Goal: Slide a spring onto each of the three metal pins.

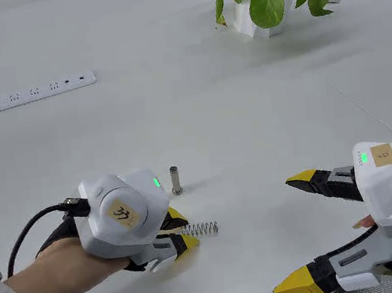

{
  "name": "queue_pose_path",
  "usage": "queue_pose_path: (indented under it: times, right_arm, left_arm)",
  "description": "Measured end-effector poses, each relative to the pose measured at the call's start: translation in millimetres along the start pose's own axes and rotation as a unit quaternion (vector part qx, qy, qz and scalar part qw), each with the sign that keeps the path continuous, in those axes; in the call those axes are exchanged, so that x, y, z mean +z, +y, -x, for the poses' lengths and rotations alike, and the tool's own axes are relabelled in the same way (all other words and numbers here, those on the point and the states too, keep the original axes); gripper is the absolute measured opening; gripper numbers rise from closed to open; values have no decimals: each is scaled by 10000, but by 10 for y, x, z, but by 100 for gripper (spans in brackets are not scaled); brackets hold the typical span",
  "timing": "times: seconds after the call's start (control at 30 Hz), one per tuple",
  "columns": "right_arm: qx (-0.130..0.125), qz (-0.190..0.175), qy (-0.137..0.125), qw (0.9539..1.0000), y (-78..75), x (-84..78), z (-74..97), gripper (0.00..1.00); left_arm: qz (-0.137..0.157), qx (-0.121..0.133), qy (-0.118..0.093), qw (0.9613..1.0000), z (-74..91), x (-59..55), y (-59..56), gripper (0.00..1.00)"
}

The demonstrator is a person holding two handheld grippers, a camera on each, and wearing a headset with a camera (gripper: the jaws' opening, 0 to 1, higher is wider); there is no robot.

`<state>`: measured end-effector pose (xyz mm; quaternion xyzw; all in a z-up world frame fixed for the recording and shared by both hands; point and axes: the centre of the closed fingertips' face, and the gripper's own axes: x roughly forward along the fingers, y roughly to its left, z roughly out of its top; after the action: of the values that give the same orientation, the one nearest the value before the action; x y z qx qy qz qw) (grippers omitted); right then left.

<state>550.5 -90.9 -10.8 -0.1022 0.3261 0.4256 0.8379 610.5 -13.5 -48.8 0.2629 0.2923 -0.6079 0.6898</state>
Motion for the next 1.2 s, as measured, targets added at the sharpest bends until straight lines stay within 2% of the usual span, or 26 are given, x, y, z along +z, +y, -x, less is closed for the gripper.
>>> queue_pose_path:
  times: [0.2, 0.43, 0.53, 0.63, 0.83, 0.97, 1.1, 1.2]
  right_arm:
    - [2, 18, 28, 10000, 8, -2, -2, 97]
    - [1, 7, 20, 10000, 24, -3, -1, 97]
    - [-5, -17, 35, 10000, 23, -13, 5, 97]
    - [-3, -18, 40, 10000, 26, -12, 3, 97]
    - [35, 1, 39, 10000, 42, 7, -22, 97]
    - [49, 24, 46, 10000, 52, 17, -38, 97]
    - [51, 35, 40, 10000, 59, 27, -42, 96]
    - [55, 32, 38, 10000, 63, 27, -41, 96]
  left_arm:
    - [-26, -41, 208, 9998, 1, -7, 9, 16]
    - [-71, -44, 389, 9992, 6, -23, 51, 9]
    - [-239, -75, 556, 9981, 5, -22, 35, 8]
    - [-211, -64, 700, 9973, -6, -21, 39, 8]
    - [-641, -138, 1125, 9915, -18, -20, 18, 8]
    - [-836, -200, 1302, 9878, -25, -18, 11, 7]
    - [-808, -236, 1312, 9878, -12, -28, 14, 7]
    - [-559, -197, 1170, 9914, -6, -30, 31, 7]
